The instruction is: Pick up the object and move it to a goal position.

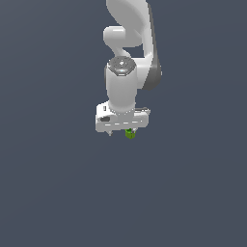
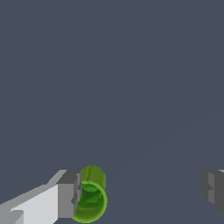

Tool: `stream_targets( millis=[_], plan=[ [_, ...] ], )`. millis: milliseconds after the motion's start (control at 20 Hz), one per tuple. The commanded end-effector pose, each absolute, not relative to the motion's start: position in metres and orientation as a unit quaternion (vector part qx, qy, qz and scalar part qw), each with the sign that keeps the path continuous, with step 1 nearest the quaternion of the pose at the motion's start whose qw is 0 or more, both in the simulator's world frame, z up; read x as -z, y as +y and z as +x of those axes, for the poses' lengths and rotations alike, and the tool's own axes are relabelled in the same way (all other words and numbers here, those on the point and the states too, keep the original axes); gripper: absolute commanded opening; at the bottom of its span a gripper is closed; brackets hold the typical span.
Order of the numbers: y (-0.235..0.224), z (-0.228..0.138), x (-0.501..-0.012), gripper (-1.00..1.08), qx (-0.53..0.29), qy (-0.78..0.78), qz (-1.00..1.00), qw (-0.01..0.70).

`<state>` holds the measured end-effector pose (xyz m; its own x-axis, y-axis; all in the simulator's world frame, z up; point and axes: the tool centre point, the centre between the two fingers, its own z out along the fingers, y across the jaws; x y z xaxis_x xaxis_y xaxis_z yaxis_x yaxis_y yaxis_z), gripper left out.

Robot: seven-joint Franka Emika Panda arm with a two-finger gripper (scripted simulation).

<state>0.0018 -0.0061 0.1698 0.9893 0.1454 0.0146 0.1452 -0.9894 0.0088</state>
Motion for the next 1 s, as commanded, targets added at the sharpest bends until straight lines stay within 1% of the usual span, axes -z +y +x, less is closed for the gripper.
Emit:
stream_targets(
  millis=[0, 950],
  plan=[
    [-0.005, -0.001, -0.167, 1.00, -0.007, 0.094, 0.995, 0.004],
    [0.010, -0.034, -0.134, 1.00, -0.001, 0.350, 0.937, 0.006]
  ],
)
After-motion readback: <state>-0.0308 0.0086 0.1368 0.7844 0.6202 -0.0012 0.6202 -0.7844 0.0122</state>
